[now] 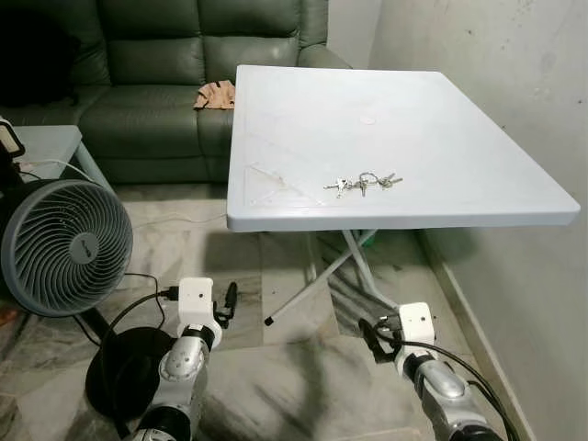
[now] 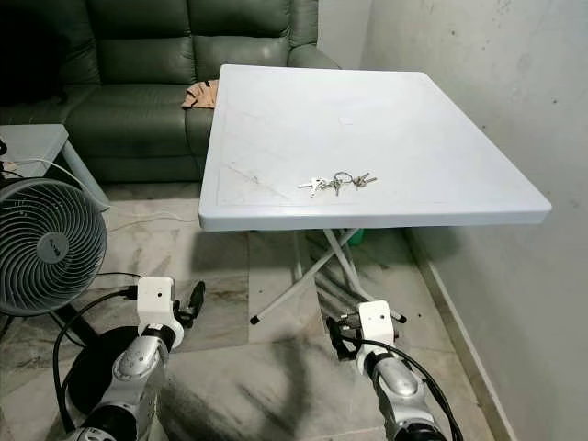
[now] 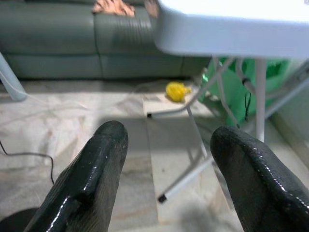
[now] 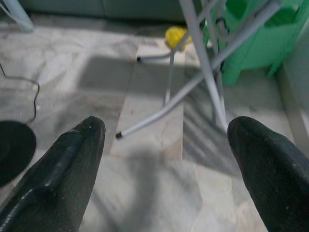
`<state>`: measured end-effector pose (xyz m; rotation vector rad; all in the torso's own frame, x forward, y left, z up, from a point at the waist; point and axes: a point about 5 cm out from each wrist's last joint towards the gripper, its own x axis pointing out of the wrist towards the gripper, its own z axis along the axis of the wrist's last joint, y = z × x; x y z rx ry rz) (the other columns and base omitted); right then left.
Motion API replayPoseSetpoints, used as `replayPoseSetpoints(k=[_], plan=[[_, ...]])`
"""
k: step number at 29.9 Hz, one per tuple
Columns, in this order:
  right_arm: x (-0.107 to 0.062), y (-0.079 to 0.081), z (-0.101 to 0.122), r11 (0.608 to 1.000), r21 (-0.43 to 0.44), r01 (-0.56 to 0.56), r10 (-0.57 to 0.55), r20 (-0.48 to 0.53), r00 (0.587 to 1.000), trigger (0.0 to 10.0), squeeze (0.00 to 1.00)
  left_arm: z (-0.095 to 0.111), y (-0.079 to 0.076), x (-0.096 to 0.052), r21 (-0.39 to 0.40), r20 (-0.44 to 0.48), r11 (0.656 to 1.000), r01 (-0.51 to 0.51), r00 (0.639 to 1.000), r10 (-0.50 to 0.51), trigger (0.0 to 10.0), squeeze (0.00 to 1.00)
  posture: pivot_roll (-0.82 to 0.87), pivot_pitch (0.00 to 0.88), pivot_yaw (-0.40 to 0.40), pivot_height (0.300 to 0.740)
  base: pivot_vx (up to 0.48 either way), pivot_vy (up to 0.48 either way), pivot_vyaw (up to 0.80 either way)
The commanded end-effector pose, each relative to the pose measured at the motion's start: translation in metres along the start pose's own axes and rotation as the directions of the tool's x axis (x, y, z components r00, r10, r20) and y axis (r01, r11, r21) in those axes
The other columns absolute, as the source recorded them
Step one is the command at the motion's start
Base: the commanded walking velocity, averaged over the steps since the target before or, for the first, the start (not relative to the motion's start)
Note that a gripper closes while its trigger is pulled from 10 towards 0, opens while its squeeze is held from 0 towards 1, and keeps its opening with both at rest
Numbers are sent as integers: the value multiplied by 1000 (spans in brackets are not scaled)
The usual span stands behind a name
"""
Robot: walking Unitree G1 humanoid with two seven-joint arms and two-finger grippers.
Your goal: Hang keys on a hook
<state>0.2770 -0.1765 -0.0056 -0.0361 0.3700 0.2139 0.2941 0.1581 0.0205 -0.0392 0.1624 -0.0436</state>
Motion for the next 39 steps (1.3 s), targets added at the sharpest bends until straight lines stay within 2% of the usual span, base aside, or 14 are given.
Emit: replayPoseSetpoints(k=[1,2,3,4,6,9,13,18,24,30,33,39], plan=[[4,-2,12,1000,2,4,-4,54,999,10000,0,10,3,4,3,46,1000,-1,999,1,10000,0,-91,0,-48,740,0,0,0],[15,1,47,1000,-19,-18,22,189,982,10000,0,36,18,8,-28,159,998,-52,986,56,10000,0,-91,0,-47,740,0,0,0],[19,4,67,999,-38,-31,40,267,963,10000,0,52,26,8,-42,222,996,-80,971,87,10000,0,-90,0,-49,740,0,0,0],[19,4,67,999,-38,-31,40,267,963,10000,0,52,26,8,-42,222,996,-80,971,87,10000,0,-90,0,-49,740,0,0,0],[21,7,83,998,-46,-38,51,326,944,10000,0,67,31,4,-72,285,993,-96,952,113,10000,0,-85,0,-50,740,0,0,0],[20,10,90,998,-47,-46,60,357,932,10000,0,73,34,2,-94,296,989,-110,946,133,10000,0,-83,0,-51,740,0,0,0],[18,19,115,996,-62,-66,87,440,894,10000,0,96,32,-9,-71,354,992,-103,927,121,10000,0,-77,0,-52,740,0,0,0],[14,26,130,995,-55,-77,94,483,871,10000,0,104,31,-15,-84,347,991,-100,930,123,10000,0,-71,0,-52,740,0,0,0],[11,24,130,997,-42,-58,71,461,885,10000,0,101,34,-21,-78,291,990,-119,947,137,10000,0,-73,0,-52,740,0,0,0],[5,21,134,998,-48,-42,60,466,883,10000,0,103,36,-27,-65,282,992,-110,951,124,10000,0,-73,0,-53,740,0,0,0],[4,21,135,998,-42,-39,54,462,885,10000,0,102,36,-27,-90,266,990,-107,956,128,10000,0,-72,0,-54,740,0,0,0],[1,23,137,998,-43,-42,57,459,887,10000,0,105,35,-29,-91,267,991,-101,956,122,10000,0,-73,0,-54,740,0,0,0]])
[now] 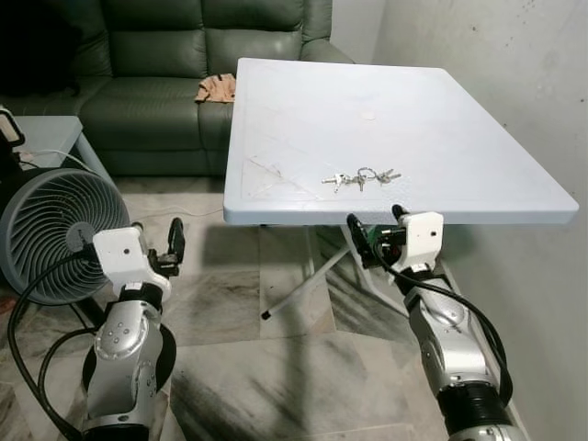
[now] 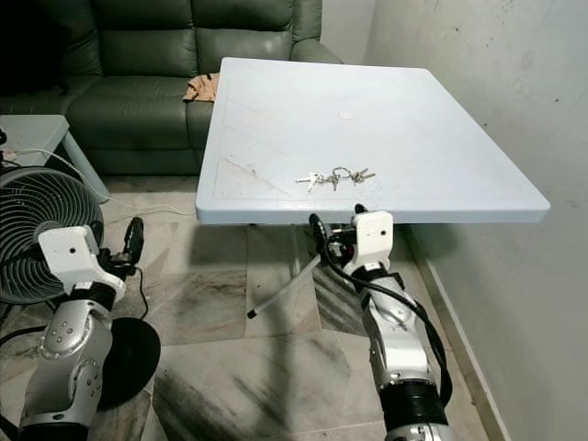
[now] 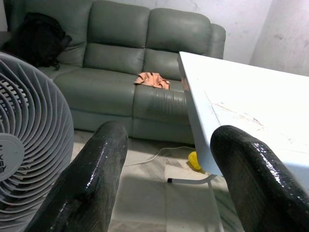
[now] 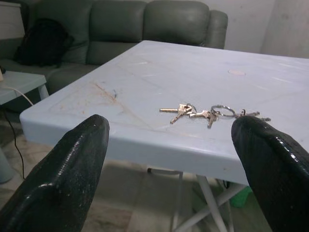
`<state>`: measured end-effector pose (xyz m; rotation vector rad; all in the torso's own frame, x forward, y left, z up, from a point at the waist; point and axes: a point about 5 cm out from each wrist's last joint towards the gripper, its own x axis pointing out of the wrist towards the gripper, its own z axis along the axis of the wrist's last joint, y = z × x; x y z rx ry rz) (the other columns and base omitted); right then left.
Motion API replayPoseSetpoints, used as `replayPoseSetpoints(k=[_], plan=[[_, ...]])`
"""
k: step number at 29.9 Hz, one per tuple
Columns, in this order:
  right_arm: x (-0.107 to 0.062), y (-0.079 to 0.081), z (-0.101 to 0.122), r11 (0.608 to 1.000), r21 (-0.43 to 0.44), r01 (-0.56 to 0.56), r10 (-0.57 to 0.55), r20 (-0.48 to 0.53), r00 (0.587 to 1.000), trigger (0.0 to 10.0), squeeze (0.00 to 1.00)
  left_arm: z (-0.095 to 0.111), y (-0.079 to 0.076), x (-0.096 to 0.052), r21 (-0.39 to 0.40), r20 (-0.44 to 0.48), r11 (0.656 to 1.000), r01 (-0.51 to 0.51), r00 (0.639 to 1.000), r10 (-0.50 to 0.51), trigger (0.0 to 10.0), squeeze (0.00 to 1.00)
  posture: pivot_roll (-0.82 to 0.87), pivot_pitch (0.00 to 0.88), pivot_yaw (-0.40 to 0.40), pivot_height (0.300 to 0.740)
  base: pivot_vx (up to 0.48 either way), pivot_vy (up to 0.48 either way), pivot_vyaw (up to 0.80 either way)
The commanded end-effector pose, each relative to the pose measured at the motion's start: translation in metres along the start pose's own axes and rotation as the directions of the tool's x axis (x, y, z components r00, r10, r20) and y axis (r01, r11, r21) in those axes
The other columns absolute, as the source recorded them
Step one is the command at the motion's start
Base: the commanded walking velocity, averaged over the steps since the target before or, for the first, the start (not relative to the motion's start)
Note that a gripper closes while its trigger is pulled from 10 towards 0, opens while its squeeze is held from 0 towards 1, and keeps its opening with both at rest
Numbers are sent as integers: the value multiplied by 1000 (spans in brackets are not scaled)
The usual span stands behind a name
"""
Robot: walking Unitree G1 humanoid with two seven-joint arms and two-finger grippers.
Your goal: Hang keys on a hook
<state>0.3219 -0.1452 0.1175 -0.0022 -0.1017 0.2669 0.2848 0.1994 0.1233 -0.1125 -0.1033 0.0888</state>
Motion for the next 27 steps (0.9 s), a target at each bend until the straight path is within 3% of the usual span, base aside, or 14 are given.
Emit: replayPoseSetpoints(k=[1,27], plan=[[1,1,4,1000,-5,-4,4,6,1000,10000,0,3,-2,-1,0,6,1000,8,1000,-8,10000,0,-73,0,-54,740,0,0,0],[3,6,9,1000,-3,-25,25,6,1000,10000,0,6,-7,4,-33,-10,999,42,999,-43,10000,0,-75,0,-51,740,429,0,0]])
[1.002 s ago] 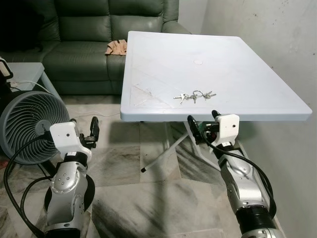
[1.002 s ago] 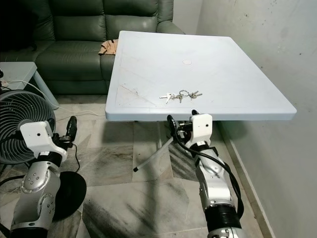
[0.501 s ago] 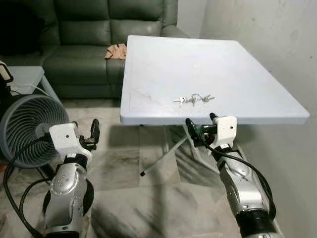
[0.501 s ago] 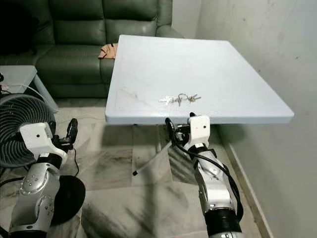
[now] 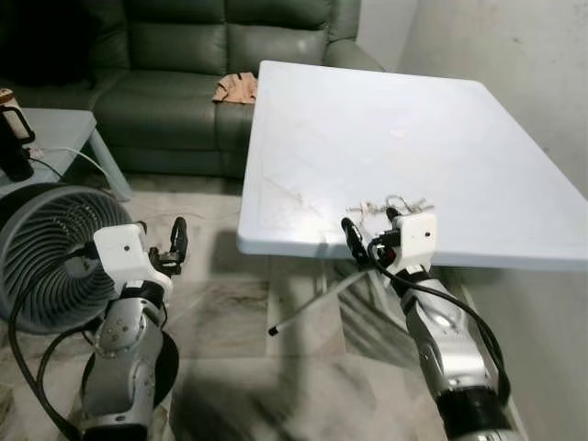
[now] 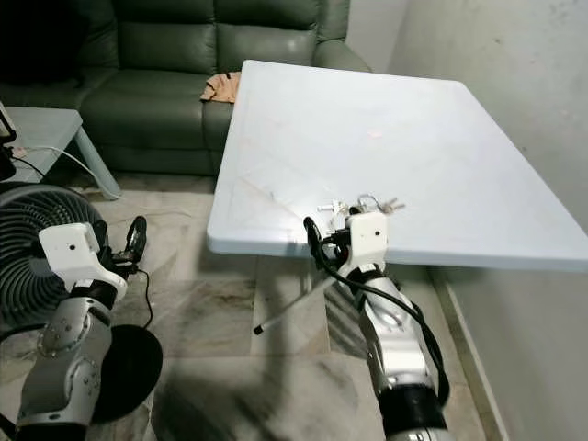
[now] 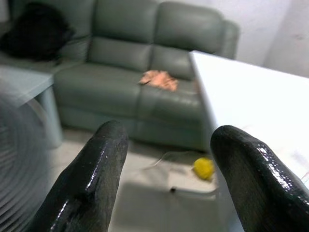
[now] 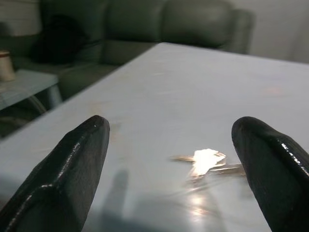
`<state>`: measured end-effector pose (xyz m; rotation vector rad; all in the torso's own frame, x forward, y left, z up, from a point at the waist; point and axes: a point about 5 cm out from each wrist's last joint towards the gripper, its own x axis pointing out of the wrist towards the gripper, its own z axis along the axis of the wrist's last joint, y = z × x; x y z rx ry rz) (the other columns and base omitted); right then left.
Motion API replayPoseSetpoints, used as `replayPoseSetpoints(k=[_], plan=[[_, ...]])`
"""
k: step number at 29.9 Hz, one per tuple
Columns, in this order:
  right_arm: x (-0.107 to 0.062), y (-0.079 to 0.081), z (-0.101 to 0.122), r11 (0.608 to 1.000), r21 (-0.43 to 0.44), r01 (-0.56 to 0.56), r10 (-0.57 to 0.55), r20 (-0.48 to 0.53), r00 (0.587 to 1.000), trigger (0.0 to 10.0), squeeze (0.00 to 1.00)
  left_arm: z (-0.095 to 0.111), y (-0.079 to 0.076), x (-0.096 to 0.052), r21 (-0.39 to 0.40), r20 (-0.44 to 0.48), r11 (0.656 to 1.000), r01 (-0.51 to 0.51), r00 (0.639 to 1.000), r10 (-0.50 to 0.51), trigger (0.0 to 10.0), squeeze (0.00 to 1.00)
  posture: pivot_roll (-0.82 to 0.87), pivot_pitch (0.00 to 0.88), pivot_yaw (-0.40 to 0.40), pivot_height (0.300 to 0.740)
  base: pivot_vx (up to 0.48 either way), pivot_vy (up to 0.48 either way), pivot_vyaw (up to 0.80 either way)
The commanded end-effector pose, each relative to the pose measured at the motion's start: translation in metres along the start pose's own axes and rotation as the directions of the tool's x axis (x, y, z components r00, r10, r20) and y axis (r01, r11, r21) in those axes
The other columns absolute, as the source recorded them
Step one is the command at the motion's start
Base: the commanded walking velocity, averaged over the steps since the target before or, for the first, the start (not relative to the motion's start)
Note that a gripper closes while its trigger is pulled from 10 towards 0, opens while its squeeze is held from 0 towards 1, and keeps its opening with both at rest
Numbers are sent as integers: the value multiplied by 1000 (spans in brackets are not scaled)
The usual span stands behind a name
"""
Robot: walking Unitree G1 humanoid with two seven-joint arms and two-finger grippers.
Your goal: Hang keys on a hook
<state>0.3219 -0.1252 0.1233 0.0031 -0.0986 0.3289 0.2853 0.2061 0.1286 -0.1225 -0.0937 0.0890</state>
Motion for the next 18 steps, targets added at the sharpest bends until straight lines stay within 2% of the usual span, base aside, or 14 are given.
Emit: replayPoseSetpoints(k=[1,15,18], plan=[[-3,-13,4,999,-12,35,-35,7,999,10000,0,0,-13,2,-22,0,999,44,999,-44,10000,0,-76,0,-53,740,458,0,0],[-3,-13,5,1000,-16,26,-26,5,1000,10000,0,0,-13,3,-25,0,999,41,999,-41,10000,0,-75,0,-57,740,458,0,0],[-2,-12,5,1000,-16,16,-16,2,1000,10000,0,0,-15,3,-1,9,1000,23,1000,-23,10000,0,-70,0,-64,740,0,0,0]])
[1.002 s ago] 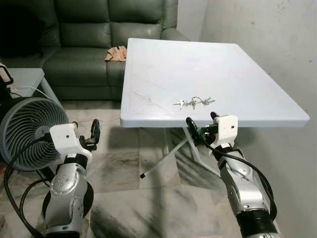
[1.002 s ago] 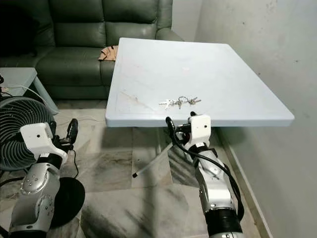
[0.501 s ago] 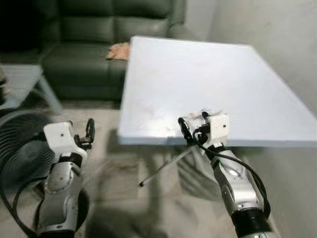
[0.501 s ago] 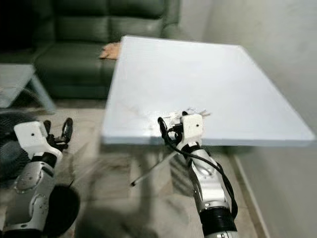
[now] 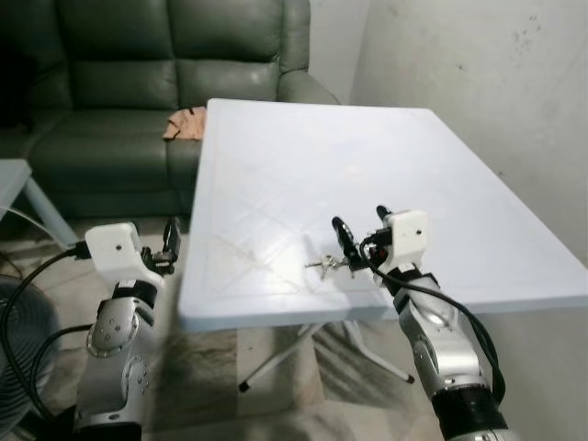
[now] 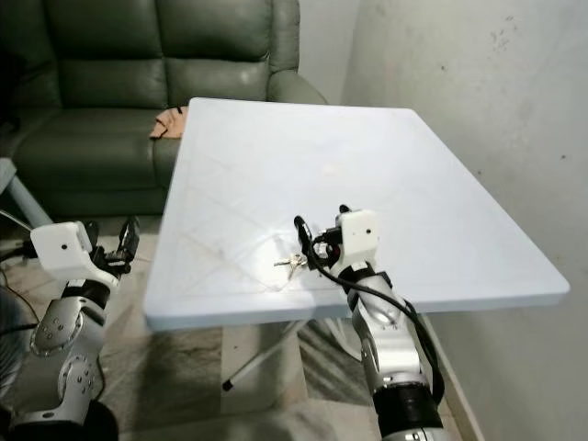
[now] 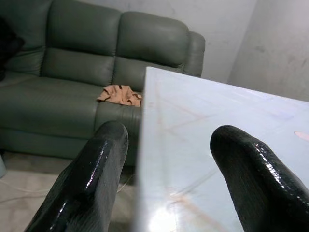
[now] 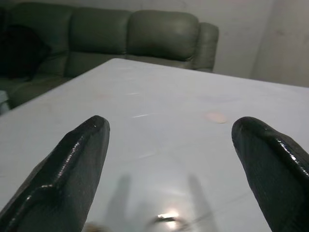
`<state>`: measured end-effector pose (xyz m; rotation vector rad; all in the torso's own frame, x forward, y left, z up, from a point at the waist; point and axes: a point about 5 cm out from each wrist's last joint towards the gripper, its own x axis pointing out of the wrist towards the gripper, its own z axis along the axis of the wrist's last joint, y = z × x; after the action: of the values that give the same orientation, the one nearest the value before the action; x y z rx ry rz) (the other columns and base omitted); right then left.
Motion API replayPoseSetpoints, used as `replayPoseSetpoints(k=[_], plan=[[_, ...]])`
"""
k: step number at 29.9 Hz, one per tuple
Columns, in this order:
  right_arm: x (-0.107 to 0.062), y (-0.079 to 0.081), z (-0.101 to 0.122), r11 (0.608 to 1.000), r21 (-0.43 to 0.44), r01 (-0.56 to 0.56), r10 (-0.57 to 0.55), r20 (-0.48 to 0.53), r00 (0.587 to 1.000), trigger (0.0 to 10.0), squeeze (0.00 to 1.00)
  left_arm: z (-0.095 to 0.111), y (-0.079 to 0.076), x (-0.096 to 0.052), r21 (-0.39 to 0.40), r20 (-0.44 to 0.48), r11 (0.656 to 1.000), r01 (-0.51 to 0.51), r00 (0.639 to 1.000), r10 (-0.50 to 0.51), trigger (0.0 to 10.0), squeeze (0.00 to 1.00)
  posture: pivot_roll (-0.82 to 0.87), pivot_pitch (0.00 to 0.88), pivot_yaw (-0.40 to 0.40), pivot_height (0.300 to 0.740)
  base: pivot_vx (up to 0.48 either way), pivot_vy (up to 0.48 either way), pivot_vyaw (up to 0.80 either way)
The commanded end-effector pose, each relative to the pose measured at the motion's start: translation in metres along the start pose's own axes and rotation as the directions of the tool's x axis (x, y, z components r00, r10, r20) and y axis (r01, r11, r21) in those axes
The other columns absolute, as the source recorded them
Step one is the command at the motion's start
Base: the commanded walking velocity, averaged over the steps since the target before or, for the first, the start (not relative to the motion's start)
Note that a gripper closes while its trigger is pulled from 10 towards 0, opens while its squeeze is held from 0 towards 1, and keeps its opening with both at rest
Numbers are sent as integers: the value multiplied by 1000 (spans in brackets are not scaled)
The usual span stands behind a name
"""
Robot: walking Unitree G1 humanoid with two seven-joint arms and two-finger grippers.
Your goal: Hang keys on a hook
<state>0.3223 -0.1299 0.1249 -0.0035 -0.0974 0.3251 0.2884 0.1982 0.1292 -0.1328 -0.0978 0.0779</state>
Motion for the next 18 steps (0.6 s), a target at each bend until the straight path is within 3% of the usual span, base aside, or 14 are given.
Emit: replayPoseSetpoints(k=[1,18], plan=[[-1,-7,4,1000,-9,12,-12,2,1000,10000,0,1,-7,0,14,8,1000,15,1000,-16,10000,0,-70,0,-64,740,0,0,0],[-2,-1,-12,998,-60,-27,18,-143,990,10000,0,-9,-25,-13,92,-22,979,180,984,-179,10000,0,-60,0,-76,740,0,0,0]])
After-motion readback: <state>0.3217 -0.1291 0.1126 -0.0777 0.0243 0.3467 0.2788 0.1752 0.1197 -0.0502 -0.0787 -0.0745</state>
